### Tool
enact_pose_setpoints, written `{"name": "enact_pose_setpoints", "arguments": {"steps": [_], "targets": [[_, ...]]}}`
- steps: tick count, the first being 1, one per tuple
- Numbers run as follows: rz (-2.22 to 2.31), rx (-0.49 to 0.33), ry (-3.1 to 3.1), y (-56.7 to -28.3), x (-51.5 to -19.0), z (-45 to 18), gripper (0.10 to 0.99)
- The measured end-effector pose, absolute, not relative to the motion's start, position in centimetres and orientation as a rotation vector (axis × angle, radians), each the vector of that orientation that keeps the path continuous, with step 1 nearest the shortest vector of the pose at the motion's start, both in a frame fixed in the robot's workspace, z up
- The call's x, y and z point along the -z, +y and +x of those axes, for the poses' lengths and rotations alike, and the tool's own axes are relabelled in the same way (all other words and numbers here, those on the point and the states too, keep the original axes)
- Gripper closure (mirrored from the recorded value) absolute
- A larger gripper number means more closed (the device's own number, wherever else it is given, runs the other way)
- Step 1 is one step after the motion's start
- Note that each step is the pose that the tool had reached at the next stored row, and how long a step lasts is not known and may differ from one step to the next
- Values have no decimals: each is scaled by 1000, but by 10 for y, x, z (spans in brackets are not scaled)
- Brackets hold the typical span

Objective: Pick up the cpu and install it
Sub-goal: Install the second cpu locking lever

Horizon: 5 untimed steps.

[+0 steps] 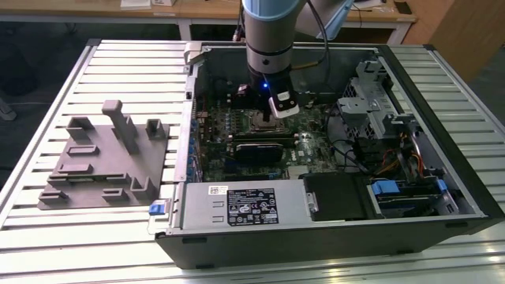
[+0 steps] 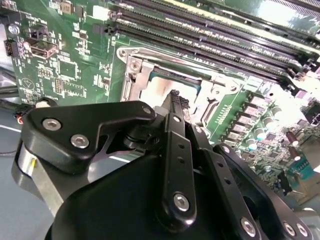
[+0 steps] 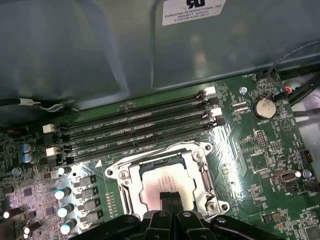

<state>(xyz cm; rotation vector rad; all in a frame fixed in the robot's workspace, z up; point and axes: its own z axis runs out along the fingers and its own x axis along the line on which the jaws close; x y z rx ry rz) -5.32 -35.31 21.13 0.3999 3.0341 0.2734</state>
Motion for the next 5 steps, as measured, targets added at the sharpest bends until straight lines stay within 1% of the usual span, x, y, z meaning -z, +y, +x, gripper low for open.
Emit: {"name": "enact_pose_setpoints", "arguments": {"steps": [5], "targets": [[400, -273, 3034, -353, -211, -53, 980]]}}
